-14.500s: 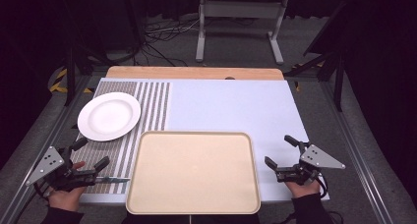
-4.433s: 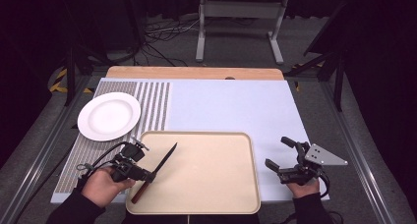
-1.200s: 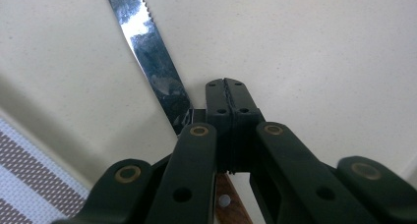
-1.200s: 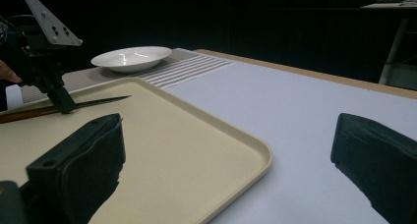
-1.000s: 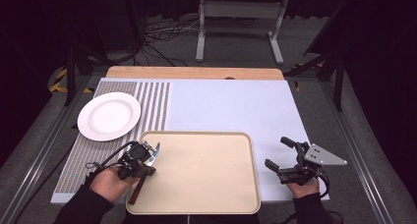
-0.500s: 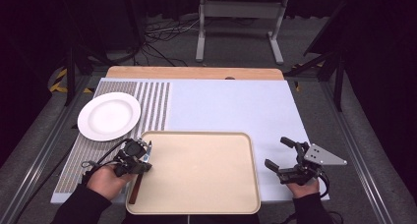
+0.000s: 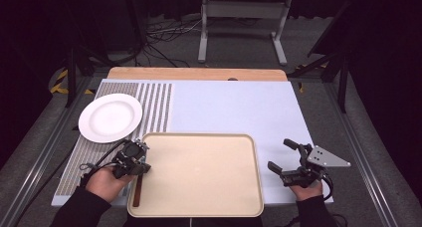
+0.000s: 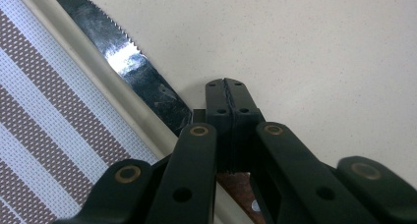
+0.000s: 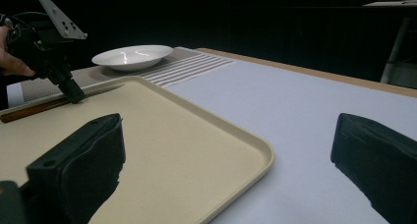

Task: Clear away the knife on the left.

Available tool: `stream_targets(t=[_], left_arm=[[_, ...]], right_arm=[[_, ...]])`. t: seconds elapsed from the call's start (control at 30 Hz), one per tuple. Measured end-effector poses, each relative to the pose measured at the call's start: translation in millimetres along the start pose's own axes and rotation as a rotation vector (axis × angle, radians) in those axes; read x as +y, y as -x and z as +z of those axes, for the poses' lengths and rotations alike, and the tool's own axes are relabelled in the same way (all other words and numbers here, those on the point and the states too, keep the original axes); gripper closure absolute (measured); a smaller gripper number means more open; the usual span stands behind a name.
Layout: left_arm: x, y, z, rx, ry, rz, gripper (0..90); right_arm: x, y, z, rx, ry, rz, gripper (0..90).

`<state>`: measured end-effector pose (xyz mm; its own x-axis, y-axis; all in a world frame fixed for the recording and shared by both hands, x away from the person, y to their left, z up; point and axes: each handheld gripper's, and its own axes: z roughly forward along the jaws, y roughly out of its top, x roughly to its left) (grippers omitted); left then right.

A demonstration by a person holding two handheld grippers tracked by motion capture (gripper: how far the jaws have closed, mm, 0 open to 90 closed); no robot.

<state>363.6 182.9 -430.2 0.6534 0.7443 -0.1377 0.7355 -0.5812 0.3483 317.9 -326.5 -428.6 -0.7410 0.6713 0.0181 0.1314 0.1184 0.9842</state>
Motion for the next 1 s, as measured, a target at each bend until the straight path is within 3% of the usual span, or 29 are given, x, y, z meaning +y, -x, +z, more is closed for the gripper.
stream_targets(t=[0.1,0.17,0.23,0.27,0.4,0.5,0.6,0.67,0.77,1.0], left_arm=[[-0.2,0.5,-0.7,-0.019,0.006,-0.001,87.2],[0.3,0.6,-2.9,-0.035,0.021,0.014,77.1],[1.3,1.2,-8.1,-0.093,0.036,0.024,65.8],[1.8,1.2,-10.3,-0.101,0.043,0.033,61.6],[4.1,2.3,-24.4,-0.144,0.126,0.061,41.7],[4.5,4.0,-34.7,-0.140,0.197,0.097,24.9],[1.7,6.2,-43.9,-0.131,0.273,0.153,16.4],[0.0,7.2,-45.7,-0.117,0.297,0.178,11.5],[-4.7,7.2,-52.3,-0.093,0.380,0.205,6.9],[-11.8,3.5,-59.9,-0.085,0.475,0.211,3.3]], right_arm=[[0.0,0.0,0.0,0.000,0.000,0.002,0.6],[0.0,0.0,0.1,0.000,0.001,0.003,0.6],[0.0,0.1,0.0,0.000,0.001,0.003,0.6],[0.0,0.1,0.0,-0.001,0.000,0.005,0.6],[0.0,0.1,0.1,0.001,0.001,0.003,0.6],[0.1,0.1,0.0,0.000,0.002,0.004,0.6],[0.0,0.1,0.0,0.000,0.001,0.002,0.6],[0.0,0.0,-0.2,0.000,0.002,0.003,0.6],[0.1,-0.1,-0.6,-0.002,0.003,0.003,0.6],[0.0,0.1,-0.2,0.000,0.001,-0.001,0.6]])
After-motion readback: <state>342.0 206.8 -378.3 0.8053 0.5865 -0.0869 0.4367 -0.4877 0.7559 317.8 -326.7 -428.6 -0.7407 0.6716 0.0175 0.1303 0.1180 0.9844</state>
